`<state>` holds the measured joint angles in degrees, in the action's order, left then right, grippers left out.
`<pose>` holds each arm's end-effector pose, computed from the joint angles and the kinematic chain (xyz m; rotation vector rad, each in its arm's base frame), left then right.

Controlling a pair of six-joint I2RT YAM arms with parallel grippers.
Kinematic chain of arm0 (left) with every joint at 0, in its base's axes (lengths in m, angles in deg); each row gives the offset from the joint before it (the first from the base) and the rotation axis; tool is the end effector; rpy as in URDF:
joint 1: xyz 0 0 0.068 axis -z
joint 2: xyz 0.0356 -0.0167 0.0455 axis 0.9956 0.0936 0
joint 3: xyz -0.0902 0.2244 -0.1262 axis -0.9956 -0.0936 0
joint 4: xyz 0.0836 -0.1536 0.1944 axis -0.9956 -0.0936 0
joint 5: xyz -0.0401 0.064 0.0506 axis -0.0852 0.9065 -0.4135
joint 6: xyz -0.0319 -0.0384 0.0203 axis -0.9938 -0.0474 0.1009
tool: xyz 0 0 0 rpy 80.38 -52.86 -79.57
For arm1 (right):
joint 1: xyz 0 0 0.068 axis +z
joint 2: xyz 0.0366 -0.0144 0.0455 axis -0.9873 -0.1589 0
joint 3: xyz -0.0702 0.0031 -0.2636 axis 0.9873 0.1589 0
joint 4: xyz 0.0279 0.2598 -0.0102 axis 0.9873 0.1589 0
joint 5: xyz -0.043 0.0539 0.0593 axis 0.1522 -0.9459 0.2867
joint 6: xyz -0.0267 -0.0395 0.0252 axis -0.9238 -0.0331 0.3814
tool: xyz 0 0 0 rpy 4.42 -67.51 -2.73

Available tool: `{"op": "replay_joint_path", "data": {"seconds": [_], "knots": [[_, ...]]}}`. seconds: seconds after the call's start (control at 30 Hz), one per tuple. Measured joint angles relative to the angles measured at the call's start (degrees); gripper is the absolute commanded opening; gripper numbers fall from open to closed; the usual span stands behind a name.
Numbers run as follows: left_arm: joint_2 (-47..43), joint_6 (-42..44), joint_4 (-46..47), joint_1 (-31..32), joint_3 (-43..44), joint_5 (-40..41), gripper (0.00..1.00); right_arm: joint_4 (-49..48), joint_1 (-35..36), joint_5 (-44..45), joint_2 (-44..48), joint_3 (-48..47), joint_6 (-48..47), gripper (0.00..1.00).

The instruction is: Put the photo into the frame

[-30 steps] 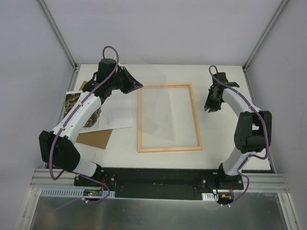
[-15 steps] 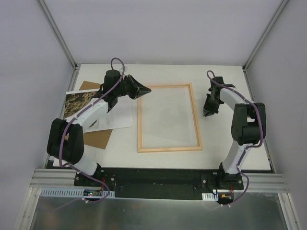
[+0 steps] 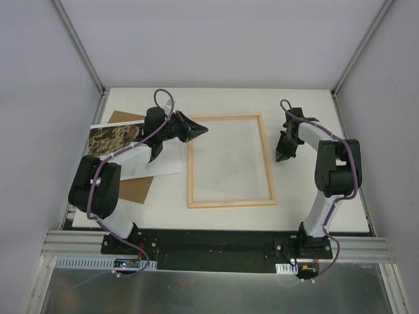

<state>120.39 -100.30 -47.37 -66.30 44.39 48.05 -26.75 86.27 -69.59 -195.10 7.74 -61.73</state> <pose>0.3329 -0.1321 0.2524 -0.3954 1.9797 -1.6184 0.3753 0.0374 0.1733 0.0586 2.7879 0.1344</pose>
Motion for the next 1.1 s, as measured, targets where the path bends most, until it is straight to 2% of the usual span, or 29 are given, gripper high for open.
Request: {"op": "replay_joint_path", "data": {"seconds": [0.37, 1.1], "knots": [[3.91, -2.78, 7.08, 0.11, -0.92, -0.2, 0.0, -0.2, 1.9, -0.2, 0.0, 1.53, 0.66, 0.04], [11.89, -6.05, 10.1, 1.62, 1.97, -1.57, 0.0, -0.2, 2.84, 0.46, -0.02, 1.55, 0.63, 0.03]]}}
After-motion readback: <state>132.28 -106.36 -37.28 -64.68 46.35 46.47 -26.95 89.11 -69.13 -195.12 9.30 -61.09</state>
